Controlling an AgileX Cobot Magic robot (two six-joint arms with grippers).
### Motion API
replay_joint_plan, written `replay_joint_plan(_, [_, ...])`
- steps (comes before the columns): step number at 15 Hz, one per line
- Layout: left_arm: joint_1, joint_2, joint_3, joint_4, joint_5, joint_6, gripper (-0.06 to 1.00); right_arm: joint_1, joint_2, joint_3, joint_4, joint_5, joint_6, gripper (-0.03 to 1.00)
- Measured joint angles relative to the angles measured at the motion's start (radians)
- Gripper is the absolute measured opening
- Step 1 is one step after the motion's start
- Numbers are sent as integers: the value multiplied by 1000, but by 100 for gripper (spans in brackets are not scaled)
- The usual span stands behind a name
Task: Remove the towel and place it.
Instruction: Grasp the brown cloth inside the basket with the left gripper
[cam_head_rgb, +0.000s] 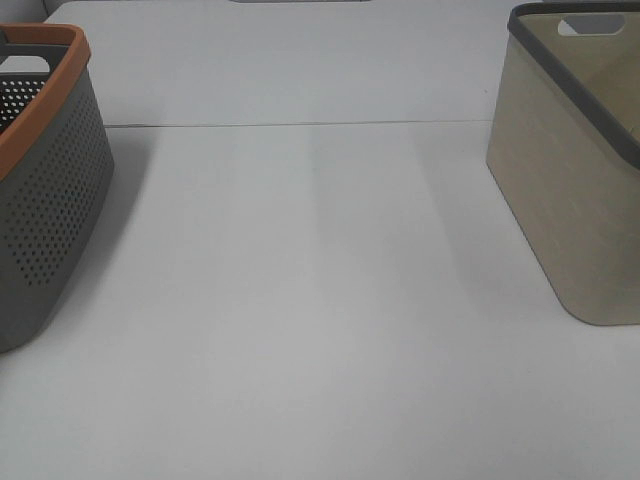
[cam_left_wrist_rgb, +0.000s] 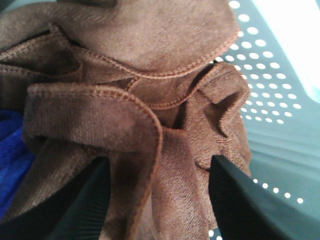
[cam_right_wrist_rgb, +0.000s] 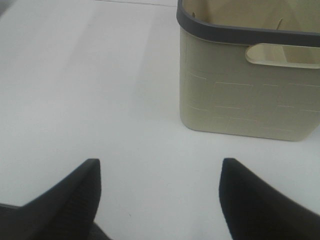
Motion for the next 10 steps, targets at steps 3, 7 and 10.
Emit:
replay_joint_plan(3, [0, 1, 0, -6, -6, 0, 29, 0, 0, 0, 0, 0, 0, 65])
replay_joint_plan(7, [0, 1, 0, -7, 1, 0, 0, 0, 0, 0, 0, 0, 0, 65])
replay_joint_plan(10, [0, 1, -28, -6, 41, 28, 0, 0, 0, 0, 0, 0, 0, 65])
